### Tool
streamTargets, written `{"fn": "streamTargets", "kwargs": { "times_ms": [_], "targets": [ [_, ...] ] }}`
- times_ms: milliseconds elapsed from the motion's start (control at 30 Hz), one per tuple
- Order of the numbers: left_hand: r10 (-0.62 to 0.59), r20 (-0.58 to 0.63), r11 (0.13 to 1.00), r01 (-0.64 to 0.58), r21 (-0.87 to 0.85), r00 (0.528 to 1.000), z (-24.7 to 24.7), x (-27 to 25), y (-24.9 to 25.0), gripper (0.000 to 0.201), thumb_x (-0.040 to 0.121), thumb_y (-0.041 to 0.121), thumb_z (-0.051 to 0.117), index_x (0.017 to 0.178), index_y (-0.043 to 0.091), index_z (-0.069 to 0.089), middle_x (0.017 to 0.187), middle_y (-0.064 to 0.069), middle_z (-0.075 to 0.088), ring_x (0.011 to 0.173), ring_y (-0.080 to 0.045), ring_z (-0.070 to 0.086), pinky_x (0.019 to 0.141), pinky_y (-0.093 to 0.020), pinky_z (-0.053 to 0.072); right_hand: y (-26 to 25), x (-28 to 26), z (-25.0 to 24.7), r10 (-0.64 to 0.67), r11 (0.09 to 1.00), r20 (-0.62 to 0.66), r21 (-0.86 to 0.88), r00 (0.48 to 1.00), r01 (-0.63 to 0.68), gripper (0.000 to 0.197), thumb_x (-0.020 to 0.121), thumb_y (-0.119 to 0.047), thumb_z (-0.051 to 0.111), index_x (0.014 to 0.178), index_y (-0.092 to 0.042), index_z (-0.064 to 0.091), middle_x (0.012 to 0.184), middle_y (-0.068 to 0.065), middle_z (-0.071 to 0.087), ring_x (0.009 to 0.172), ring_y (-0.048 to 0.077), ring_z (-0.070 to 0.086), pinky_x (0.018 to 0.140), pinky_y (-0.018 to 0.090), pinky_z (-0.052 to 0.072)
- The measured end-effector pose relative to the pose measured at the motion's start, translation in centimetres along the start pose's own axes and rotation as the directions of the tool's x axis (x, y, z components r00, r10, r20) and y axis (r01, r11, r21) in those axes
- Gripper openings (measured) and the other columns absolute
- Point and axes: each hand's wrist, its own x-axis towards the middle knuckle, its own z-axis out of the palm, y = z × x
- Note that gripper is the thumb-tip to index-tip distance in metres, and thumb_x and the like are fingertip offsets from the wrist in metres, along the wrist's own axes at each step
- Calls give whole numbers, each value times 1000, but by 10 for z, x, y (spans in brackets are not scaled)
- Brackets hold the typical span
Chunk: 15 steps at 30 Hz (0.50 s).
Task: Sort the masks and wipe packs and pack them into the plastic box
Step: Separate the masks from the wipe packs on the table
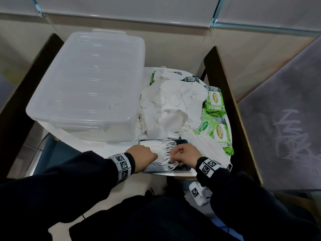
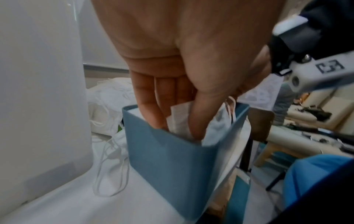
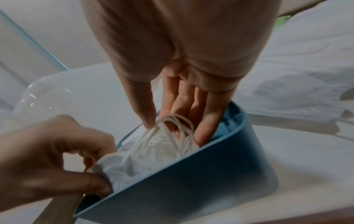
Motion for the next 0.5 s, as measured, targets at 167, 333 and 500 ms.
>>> {"fn": "streamTargets", "kwargs": {
  "times_ms": [167, 333, 500],
  "targets": [
    [-46, -16, 996, 45, -78, 999, -5, -2, -4, 18, 89, 19, 60, 107, 18, 59, 100, -11, 69, 89, -35, 65, 64, -35, 39, -1, 1, 3, 52, 985, -105, 172, 993, -33, 5, 86, -16, 78, 87, -19, 75, 84, 3, 73, 81, 17, 69, 71, 35, 62],
    [-159, -89, 951, 128, -281, 983, -9, -3, -15, 10, 86, 37, 64, 88, 28, 65, 86, 1, 63, 82, -25, 58, 67, -32, 42, 2, 5, 7, 134, 960, -165, 265, 977, -87, 19, 86, -26, 78, 102, -20, 70, 96, 4, 72, 86, 19, 65, 74, 33, 51],
    [-205, -194, 934, 133, -332, 959, -4, 2, -19, 28, 82, 45, 71, 101, 30, 57, 106, 5, 64, 99, -23, 61, 75, -35, 49, -9, 7, 15, 253, 884, -40, 415, 967, -214, 32, 93, -39, 71, 111, -13, 65, 105, 6, 70, 96, 22, 66, 98, 45, 54]
  ]
}}
